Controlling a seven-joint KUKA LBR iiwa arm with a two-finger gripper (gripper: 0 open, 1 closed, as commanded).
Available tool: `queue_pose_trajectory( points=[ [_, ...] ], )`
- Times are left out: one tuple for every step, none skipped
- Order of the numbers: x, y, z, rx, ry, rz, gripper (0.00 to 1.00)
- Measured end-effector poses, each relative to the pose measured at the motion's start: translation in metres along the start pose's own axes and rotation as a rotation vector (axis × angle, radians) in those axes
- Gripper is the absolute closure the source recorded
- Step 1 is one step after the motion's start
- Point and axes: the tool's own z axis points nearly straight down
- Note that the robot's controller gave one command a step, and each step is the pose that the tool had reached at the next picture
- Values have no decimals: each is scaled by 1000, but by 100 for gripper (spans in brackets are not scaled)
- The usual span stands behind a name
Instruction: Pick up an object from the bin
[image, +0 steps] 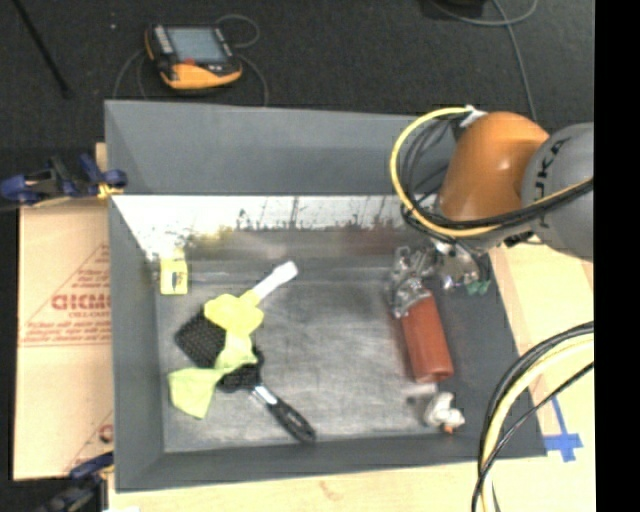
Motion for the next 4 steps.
queue_pose_trajectory(
  points=[
    [17,10,-41,-5,13,124,100],
    [21,3,-112,-2,7,-91,100],
    [13,-25,-129,8,-12,-184,100],
    [36,2,-77,-1,5,-305,100]
  ],
)
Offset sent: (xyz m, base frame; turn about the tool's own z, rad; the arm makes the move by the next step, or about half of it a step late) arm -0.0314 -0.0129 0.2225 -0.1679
